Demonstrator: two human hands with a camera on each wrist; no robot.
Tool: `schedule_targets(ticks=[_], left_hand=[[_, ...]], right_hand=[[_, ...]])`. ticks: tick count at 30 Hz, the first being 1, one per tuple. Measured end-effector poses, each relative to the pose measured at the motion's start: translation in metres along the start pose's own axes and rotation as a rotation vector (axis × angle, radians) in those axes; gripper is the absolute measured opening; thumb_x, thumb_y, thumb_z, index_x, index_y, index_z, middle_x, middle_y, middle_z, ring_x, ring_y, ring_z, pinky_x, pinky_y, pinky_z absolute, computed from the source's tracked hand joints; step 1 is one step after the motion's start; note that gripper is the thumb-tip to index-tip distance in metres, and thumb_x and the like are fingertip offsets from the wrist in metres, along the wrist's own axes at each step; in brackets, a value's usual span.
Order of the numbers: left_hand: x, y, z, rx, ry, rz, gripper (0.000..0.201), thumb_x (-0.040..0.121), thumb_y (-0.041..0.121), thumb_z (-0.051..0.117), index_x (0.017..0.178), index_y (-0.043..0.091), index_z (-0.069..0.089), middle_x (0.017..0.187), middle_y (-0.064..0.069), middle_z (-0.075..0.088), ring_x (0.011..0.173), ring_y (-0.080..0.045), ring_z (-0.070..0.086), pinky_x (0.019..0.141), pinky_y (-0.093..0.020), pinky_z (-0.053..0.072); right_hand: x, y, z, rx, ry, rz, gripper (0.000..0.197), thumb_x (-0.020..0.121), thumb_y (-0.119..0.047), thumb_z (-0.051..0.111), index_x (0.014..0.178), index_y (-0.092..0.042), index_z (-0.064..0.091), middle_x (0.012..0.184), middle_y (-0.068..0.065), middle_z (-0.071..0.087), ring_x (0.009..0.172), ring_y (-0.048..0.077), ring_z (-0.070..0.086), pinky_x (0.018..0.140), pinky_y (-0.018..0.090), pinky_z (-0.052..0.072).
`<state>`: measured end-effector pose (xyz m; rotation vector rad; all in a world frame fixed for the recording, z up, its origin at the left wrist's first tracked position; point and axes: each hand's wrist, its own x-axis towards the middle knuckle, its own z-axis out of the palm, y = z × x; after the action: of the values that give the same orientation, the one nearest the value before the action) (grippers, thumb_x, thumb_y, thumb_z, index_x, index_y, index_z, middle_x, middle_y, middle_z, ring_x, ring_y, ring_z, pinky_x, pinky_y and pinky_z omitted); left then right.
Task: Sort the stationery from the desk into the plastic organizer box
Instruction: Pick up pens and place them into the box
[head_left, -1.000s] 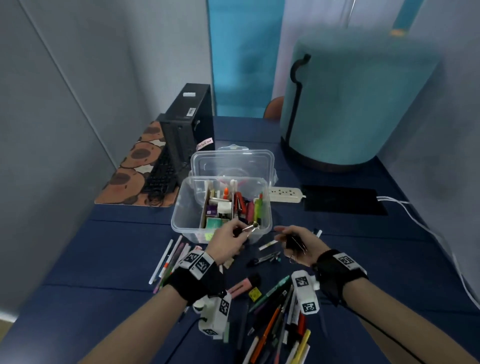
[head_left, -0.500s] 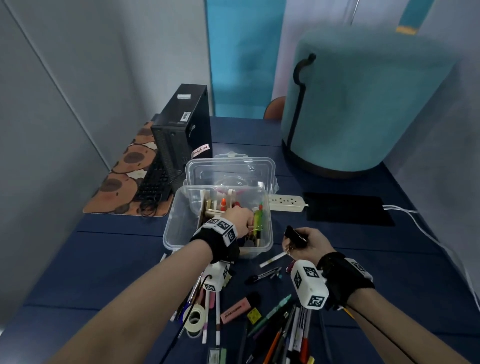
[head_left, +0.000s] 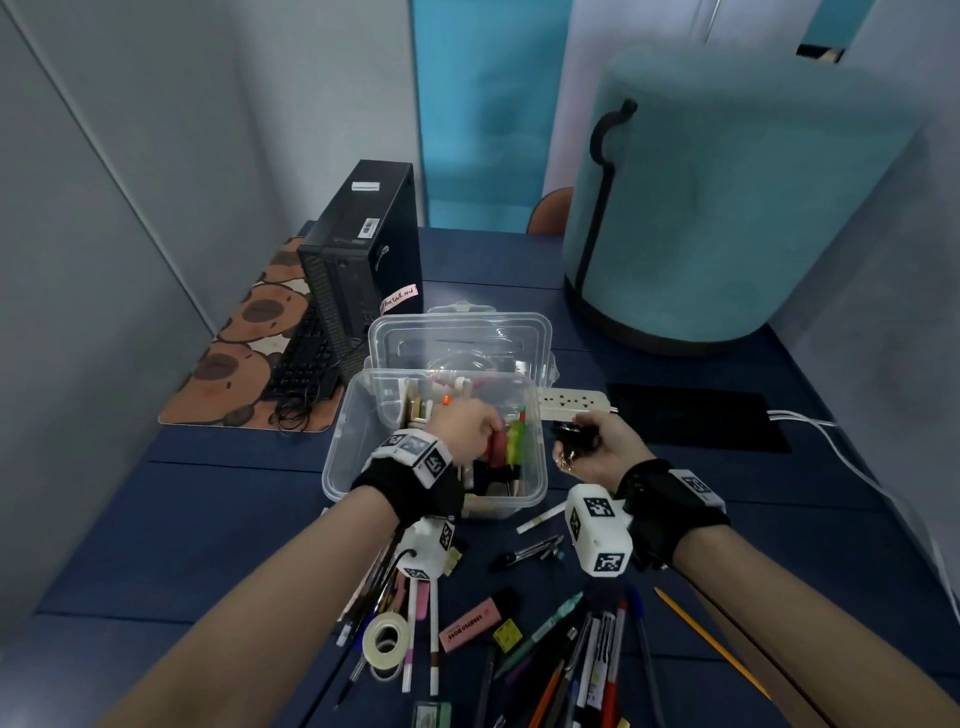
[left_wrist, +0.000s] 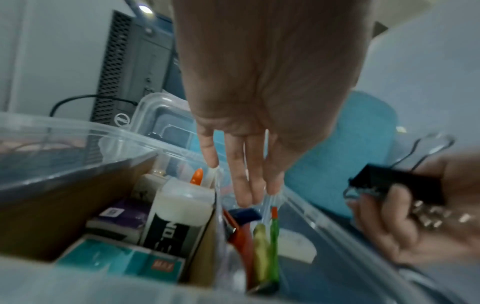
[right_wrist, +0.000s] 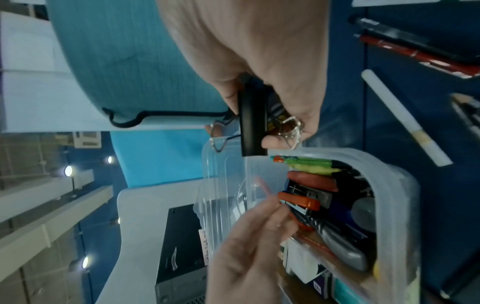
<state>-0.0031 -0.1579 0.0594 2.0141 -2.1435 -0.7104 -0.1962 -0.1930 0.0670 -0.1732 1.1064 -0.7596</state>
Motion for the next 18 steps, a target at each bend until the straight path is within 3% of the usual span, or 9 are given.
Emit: schedule_targets(ticks=[2,3,5,7,8,10,12,15,18], left_hand=[[-0.007,0.002,-0.012,-0.197,0.131,-0.026,0.029,0.099,0.015,0.042,0.120,0.018,0.062,0.128,-0.004,0.059,0.075,-0.014,0.060,0.065,-0.020,0.050],[-0.011,0.006,-0.016,-0.294,0.137,-0.014,0.031,0.101,0.018,0.041,0.128,0.017,0.055,0.123,-0.005,0.061,0.074,-0.016,0.062,0.059,-0.015,0.047],[-0.019,0.016,-0.021,-0.602,0.024,0.012,0.040,0.101,0.024,0.042,0.141,0.021,0.041,0.120,-0.007,0.061,0.088,-0.023,0.067,0.064,-0.018,0.053],[-0.024,0.021,-0.023,-0.817,-0.103,0.013,0.056,0.096,0.025,0.053,0.146,0.029,0.028,0.115,-0.009,0.059,0.093,-0.025,0.067,0.074,-0.032,0.059],[-0.024,0.021,-0.021,-0.805,-0.122,0.025,0.065,0.092,0.025,0.060,0.146,0.031,0.025,0.114,-0.010,0.058,0.089,-0.023,0.067,0.075,-0.034,0.059],[-0.024,0.020,-0.014,-0.660,-0.069,0.038,0.072,0.087,0.024,0.067,0.146,0.030,0.026,0.124,-0.008,0.053,0.082,-0.017,0.066,0.070,-0.028,0.059],[-0.021,0.018,-0.005,-0.565,0.024,0.030,0.064,0.088,0.021,0.066,0.144,0.022,0.034,0.132,-0.006,0.049,0.081,-0.015,0.066,0.067,-0.023,0.058],[-0.013,0.009,0.005,-0.637,0.046,-0.043,0.049,0.089,0.014,0.065,0.134,0.012,0.046,0.125,-0.011,0.059,0.083,-0.021,0.071,0.071,-0.032,0.061],[-0.006,0.003,0.007,-0.640,-0.001,-0.072,0.049,0.086,0.011,0.067,0.132,0.011,0.050,0.120,-0.010,0.063,0.084,-0.021,0.071,0.075,-0.034,0.060]], right_hand=[[0.004,-0.002,0.015,-0.071,-0.030,-0.028,0.011,0.099,-0.011,0.041,0.092,-0.005,0.047,0.090,0.015,0.053,0.075,0.025,0.054,0.060,0.033,0.042],[0.005,-0.001,0.024,-0.116,-0.043,-0.042,0.011,0.100,-0.012,0.040,0.098,-0.004,0.047,0.089,0.015,0.055,0.073,0.024,0.054,0.058,0.032,0.042],[0.005,0.003,0.040,-0.190,-0.054,-0.066,0.015,0.101,-0.013,0.038,0.111,-0.003,0.045,0.088,0.017,0.058,0.068,0.024,0.055,0.056,0.031,0.042],[0.004,0.008,0.051,-0.215,-0.080,-0.085,0.022,0.101,-0.013,0.038,0.118,-0.001,0.044,0.104,0.022,0.061,0.078,0.030,0.061,0.062,0.035,0.048],[0.005,0.011,0.054,-0.224,-0.094,-0.084,0.024,0.101,-0.014,0.039,0.120,0.000,0.045,0.113,0.025,0.060,0.086,0.034,0.062,0.066,0.040,0.052],[0.004,0.016,0.058,-0.274,-0.120,-0.082,0.022,0.102,-0.013,0.039,0.115,0.001,0.049,0.115,0.028,0.059,0.092,0.037,0.062,0.074,0.046,0.053],[0.001,0.019,0.057,-0.327,-0.167,-0.086,0.018,0.100,-0.009,0.039,0.104,0.002,0.053,0.107,0.025,0.060,0.091,0.036,0.061,0.077,0.045,0.051],[-0.006,0.019,0.056,-0.422,-0.214,-0.075,0.018,0.100,-0.004,0.037,0.096,0.001,0.054,0.095,0.019,0.059,0.083,0.030,0.060,0.070,0.041,0.051],[-0.009,0.020,0.059,-0.529,-0.164,-0.149,0.008,0.099,0.000,0.042,0.106,0.000,0.046,0.097,0.018,0.055,0.081,0.027,0.060,0.076,0.045,0.051]])
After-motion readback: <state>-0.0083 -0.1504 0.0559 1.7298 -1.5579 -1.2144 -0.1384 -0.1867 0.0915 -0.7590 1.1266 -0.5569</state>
